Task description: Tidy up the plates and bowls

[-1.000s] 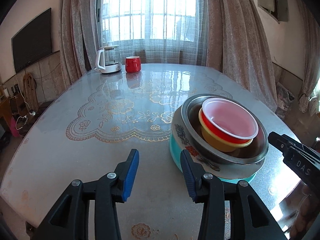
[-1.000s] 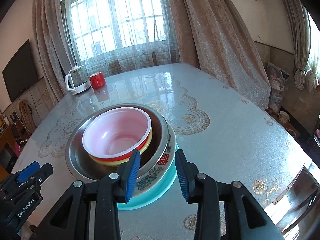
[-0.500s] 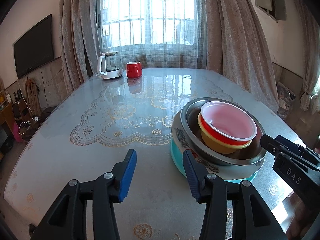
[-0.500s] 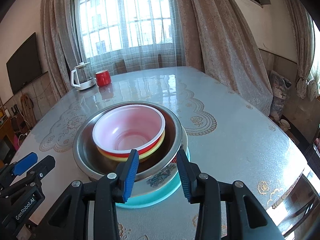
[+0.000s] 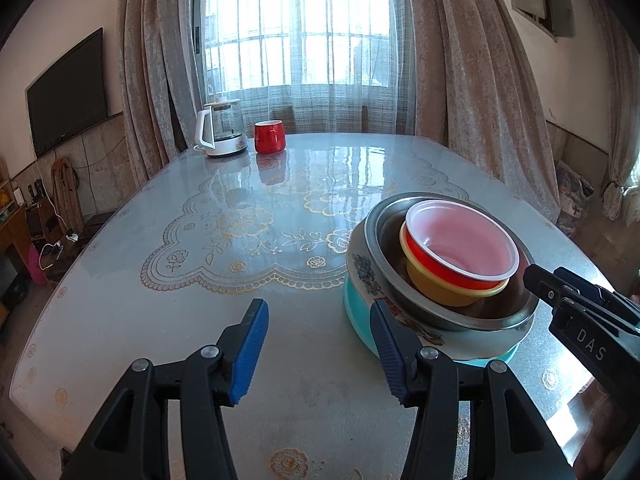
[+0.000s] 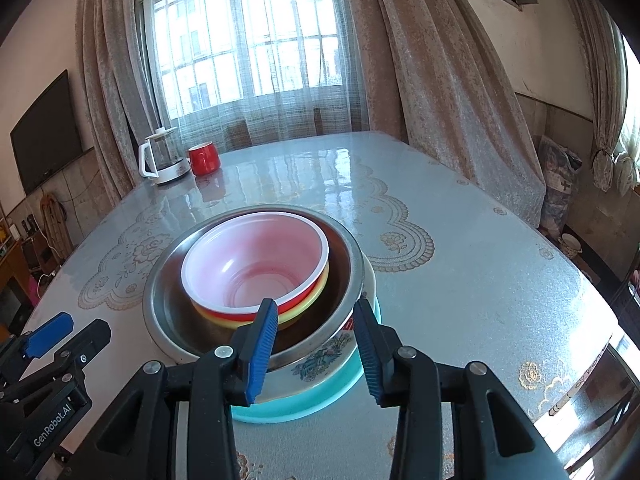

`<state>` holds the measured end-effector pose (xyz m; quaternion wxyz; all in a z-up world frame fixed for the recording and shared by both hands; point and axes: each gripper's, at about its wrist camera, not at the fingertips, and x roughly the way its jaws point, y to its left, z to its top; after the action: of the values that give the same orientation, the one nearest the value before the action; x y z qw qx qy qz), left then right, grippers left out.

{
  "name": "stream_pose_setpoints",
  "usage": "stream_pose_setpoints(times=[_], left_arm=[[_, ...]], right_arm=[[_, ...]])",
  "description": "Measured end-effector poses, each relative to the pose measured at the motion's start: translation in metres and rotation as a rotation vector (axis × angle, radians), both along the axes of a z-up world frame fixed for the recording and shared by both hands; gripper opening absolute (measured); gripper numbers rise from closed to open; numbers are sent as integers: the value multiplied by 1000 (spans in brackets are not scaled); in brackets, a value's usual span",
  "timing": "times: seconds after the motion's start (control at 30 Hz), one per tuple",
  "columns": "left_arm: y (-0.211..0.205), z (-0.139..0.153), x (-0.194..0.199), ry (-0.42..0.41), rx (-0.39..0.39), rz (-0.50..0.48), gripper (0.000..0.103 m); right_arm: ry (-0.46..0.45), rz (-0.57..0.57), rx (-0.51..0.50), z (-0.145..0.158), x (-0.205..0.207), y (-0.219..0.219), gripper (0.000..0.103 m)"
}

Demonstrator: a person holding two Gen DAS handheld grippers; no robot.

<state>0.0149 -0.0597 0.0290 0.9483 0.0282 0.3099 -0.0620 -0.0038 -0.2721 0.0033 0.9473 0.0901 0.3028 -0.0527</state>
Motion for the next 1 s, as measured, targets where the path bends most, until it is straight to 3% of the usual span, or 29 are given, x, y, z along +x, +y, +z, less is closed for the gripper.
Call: stream_pose_setpoints(times=[1.0], left_arm=[[1, -1, -2, 2, 8, 7, 58]], right_arm=[[2, -1, -2, -1, -1, 1, 40]])
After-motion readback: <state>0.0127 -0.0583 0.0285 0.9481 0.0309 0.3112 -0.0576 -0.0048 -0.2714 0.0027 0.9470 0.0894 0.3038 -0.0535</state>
